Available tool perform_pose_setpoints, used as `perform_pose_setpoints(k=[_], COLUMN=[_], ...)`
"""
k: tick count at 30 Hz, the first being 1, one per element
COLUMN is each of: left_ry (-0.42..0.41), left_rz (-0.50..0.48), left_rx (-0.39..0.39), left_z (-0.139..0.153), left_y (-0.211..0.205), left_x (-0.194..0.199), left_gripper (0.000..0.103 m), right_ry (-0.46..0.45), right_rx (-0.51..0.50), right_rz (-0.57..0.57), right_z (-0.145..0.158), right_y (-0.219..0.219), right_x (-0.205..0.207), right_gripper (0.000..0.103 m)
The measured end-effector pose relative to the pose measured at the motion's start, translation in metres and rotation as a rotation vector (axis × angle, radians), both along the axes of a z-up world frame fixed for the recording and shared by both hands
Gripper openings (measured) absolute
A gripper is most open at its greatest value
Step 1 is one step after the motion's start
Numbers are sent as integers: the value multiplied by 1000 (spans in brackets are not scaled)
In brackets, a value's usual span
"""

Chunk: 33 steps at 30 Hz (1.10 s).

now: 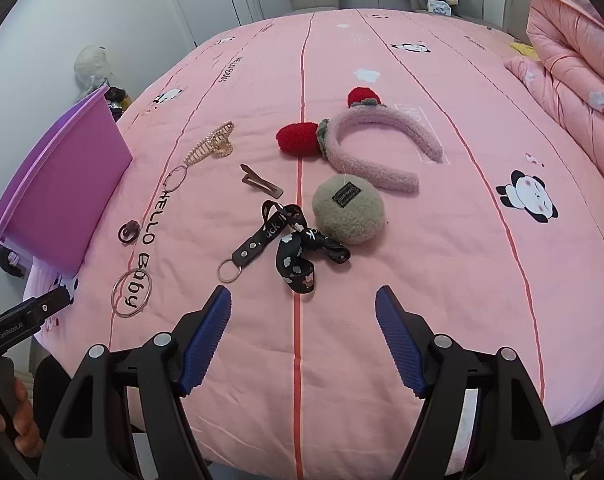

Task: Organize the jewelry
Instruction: 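Move both tools back over the remaining accessories on the bed, then grasp the silver hoop ring with the left tool while the right tool grasps the black lanyard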

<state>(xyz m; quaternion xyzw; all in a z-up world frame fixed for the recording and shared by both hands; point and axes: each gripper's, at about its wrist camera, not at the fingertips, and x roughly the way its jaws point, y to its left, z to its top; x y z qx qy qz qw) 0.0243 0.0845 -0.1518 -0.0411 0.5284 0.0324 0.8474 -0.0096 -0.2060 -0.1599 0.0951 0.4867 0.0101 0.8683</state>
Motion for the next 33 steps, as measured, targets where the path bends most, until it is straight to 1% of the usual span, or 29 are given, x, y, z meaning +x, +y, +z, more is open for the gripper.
perform_pose_setpoints(k=[7,15,21,25,30,33], left_ry=[49,93,89,104,107,120], left_rz=[8,-12,-14,-12,-13,-5], left_rx=[-5,-13,-14,-3,8,1], left_z=[-28,-52,-64,-73,-80,-85], left_y=[-1,-16,-26,-30,-30,-28], left_x=[10,25,34,37,39,42], left_gripper=[95,95,95,95,95,95], right_ry=[16,45,60,76,103,119], right_rx=[11,3,14,5,-5,-4], right_rz=[-8,-12,-11,-6,-11,-13], right_z=[-21,-42,-55,-63,-72,-78], right_y=[-3,-3,-3,0,3,4], right_x=[11,28,43,52,64,68], right_gripper=[71,71,71,71,71,71])
